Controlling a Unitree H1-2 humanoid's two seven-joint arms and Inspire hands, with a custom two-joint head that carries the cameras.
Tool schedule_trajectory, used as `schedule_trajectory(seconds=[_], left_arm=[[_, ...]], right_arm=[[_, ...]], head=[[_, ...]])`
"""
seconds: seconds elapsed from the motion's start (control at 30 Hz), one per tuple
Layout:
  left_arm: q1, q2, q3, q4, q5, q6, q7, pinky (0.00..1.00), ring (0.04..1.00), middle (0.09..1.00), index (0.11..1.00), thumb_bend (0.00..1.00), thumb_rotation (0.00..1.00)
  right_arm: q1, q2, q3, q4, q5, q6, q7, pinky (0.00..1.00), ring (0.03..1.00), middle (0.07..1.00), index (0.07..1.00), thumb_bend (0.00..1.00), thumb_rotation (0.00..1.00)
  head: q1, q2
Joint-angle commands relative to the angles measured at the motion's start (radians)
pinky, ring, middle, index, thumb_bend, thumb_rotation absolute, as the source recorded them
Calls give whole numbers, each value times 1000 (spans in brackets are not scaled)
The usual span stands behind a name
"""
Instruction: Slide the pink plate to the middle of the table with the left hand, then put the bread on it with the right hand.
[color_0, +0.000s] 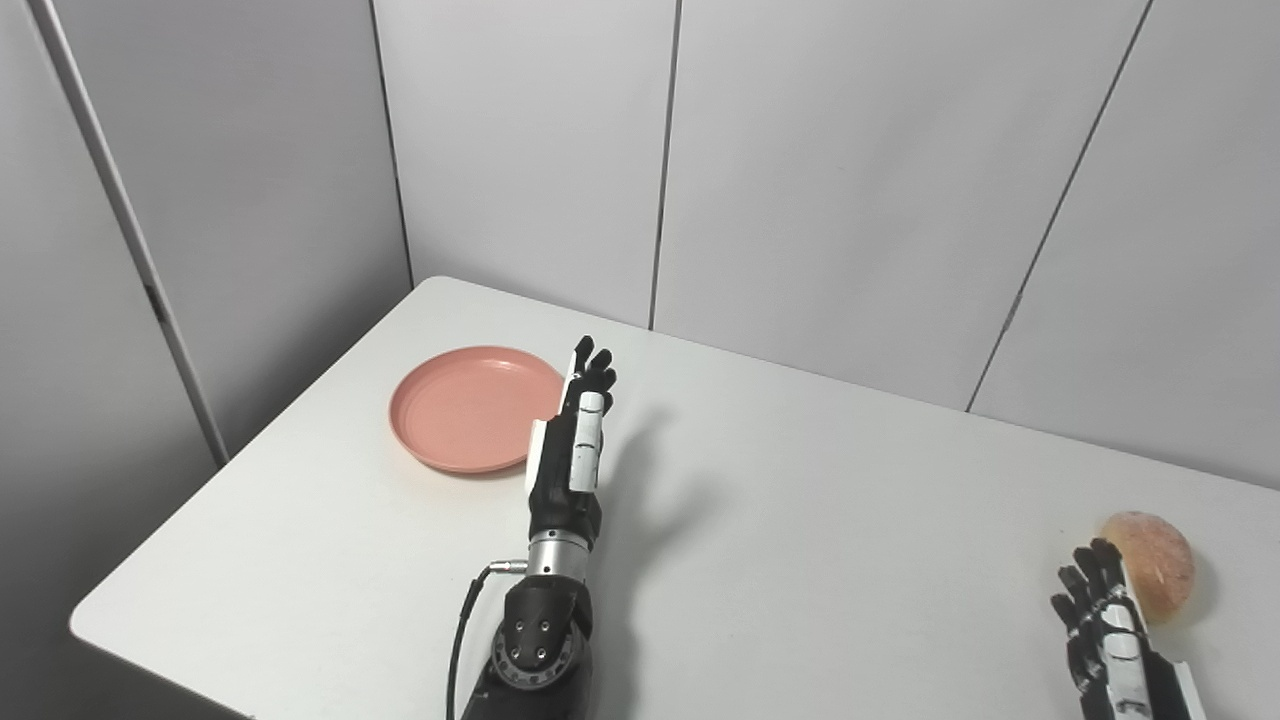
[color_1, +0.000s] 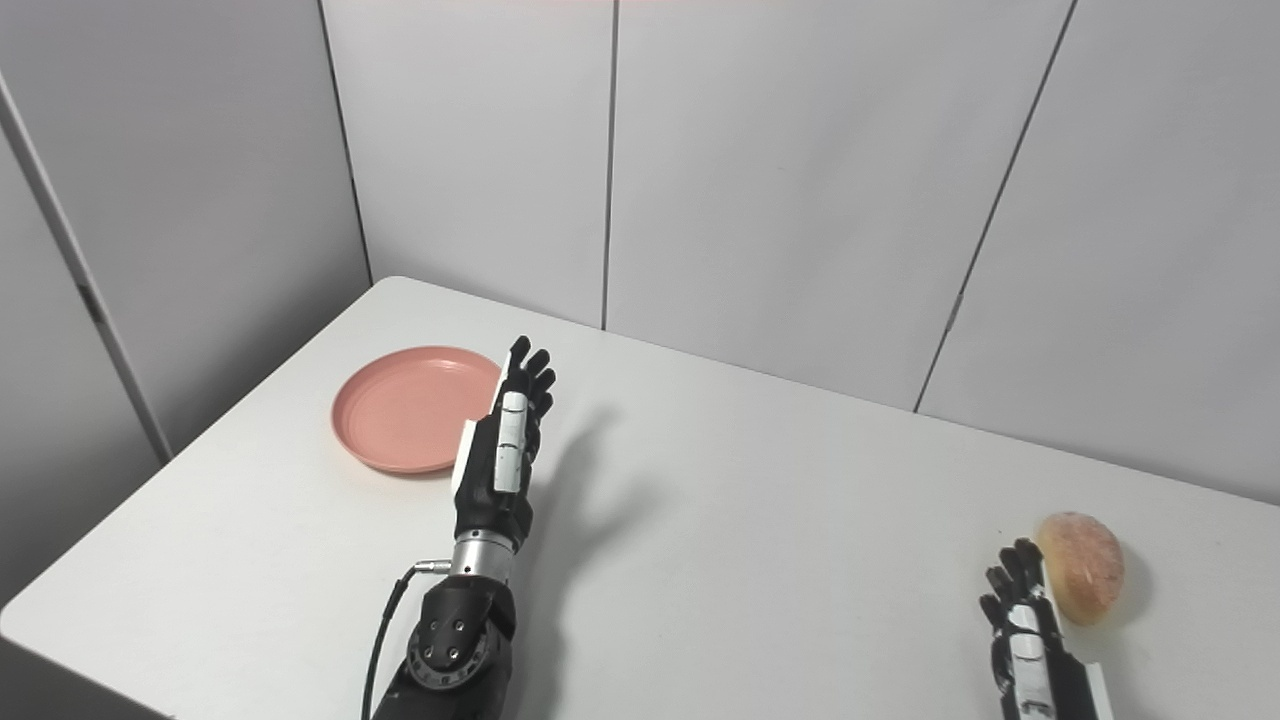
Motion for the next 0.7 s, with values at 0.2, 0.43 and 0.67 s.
schedule_trajectory(seconds=[0.2,0.43,0.67], left_arm=[[-51,64,27,-64,4,26,23,969,953,947,943,770,1000],[-62,100,72,-62,1,10,48,912,901,898,890,794,1000],[-52,133,96,-82,19,30,74,871,876,877,870,794,1000]], right_arm=[[-6,-7,-8,-41,12,4,0,1000,1000,1000,1000,416,945],[-7,-9,-8,-44,20,-8,6,1000,1000,1000,1000,395,967],[1,-11,-13,-76,38,20,3,1000,1000,1000,1000,445,924]], head=[[17,-7],[25,-15],[41,-15]])
